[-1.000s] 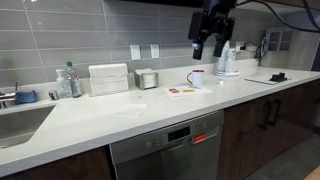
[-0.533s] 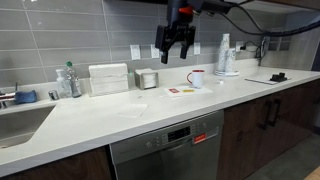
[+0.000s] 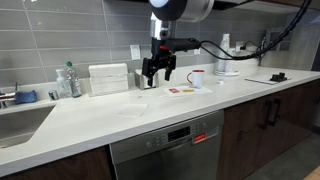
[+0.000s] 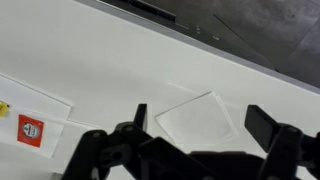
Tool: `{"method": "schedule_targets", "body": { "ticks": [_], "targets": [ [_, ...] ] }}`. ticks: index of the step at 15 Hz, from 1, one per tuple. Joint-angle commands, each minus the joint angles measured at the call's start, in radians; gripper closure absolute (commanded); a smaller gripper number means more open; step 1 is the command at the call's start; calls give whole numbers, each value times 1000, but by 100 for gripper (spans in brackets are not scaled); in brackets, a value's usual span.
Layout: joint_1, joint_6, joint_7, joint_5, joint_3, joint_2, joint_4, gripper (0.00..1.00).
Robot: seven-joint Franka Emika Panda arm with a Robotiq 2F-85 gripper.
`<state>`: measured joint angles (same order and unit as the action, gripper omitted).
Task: Move one napkin from the left to the right
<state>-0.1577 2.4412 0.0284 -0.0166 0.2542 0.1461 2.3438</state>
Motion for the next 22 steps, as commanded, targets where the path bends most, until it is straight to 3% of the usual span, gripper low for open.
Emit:
{"method": "schedule_targets", "body": {
  "ticks": [1, 10, 15, 22],
  "targets": [
    [-17, -3, 0, -11, -18, -37, -29, 0],
    [-20, -3, -1, -12, -21, -55, -51, 0],
    [-30, -11, 35, 1, -13, -219, -194, 0],
    [-45, -11, 126, -21, -44, -401, -309, 0]
  ]
}}
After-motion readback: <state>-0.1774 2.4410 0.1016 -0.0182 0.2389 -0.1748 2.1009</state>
